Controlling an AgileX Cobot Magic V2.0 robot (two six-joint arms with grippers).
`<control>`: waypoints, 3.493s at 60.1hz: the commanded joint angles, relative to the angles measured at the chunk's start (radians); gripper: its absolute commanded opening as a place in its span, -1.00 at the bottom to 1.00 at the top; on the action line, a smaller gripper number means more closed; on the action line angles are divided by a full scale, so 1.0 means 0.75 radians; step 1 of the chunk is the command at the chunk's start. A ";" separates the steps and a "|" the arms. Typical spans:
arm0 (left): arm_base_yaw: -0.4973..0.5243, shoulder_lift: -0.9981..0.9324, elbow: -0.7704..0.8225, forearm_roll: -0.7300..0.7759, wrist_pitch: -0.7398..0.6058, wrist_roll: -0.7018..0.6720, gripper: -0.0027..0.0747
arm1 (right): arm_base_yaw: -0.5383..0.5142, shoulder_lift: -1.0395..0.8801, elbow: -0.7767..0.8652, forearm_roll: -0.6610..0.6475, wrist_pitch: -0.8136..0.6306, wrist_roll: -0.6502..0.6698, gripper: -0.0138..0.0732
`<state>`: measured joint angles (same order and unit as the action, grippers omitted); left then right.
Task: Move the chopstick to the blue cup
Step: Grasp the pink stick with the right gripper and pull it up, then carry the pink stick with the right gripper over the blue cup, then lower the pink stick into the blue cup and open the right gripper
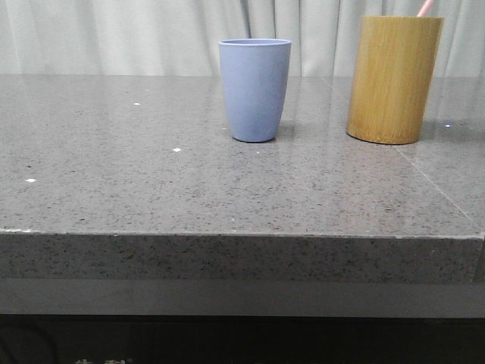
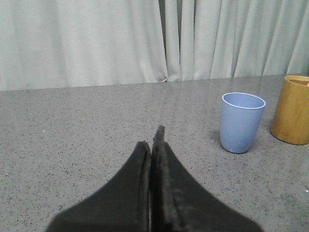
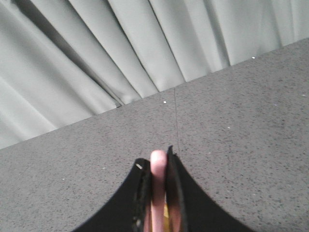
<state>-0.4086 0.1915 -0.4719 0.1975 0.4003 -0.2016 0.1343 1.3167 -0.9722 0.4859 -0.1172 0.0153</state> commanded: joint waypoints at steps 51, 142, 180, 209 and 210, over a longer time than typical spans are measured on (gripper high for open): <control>0.000 0.017 0.002 -0.005 -0.115 -0.013 -0.98 | 0.019 -0.037 -0.411 -0.419 0.274 -0.010 -0.65; 0.000 0.017 0.002 -0.005 -0.115 -0.013 -0.98 | 0.494 0.206 -0.958 -0.510 0.665 -0.047 -0.65; 0.000 0.017 0.002 -0.005 -0.115 -0.013 -0.98 | 0.494 0.375 -0.958 -0.554 0.633 -0.047 -0.65; 0.000 0.017 0.002 -0.005 -0.115 -0.013 -0.98 | 0.494 0.418 -0.958 -0.554 0.712 -0.047 -0.18; 0.000 0.017 0.002 -0.005 -0.115 -0.013 -0.98 | 0.494 0.418 -0.958 -0.554 0.712 -0.047 -0.16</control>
<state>-0.4086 0.1915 -0.4435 0.1975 0.3982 -0.2016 0.5051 1.6777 -1.6570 0.0795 0.4772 -0.0069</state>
